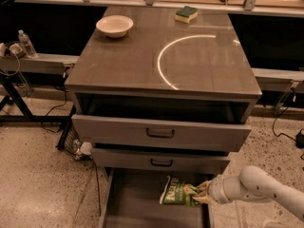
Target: Place green jalapeno chip bag into bottom drawer
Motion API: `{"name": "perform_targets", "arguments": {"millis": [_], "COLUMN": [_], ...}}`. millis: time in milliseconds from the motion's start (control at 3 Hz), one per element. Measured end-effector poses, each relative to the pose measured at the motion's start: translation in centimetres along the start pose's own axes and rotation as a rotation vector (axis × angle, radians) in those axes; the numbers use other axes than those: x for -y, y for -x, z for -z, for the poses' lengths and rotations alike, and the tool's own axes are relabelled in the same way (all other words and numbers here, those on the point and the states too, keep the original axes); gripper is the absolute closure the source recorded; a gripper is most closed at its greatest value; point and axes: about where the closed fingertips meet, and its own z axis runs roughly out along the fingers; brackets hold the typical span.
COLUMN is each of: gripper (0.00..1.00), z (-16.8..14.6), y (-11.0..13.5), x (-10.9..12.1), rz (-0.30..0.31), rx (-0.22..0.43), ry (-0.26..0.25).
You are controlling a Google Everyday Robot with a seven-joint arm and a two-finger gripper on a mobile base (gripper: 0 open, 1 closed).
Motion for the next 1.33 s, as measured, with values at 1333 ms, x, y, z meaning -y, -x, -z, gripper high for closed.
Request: {"name": "perform_targets", "arguments": {"millis": [1333], "gripper": [0.87], "z": [-8.3], "y": [-4.8], "x": [-0.1], "rz": [0.192], "rx": [-0.15], "ry": [-0.103]}}
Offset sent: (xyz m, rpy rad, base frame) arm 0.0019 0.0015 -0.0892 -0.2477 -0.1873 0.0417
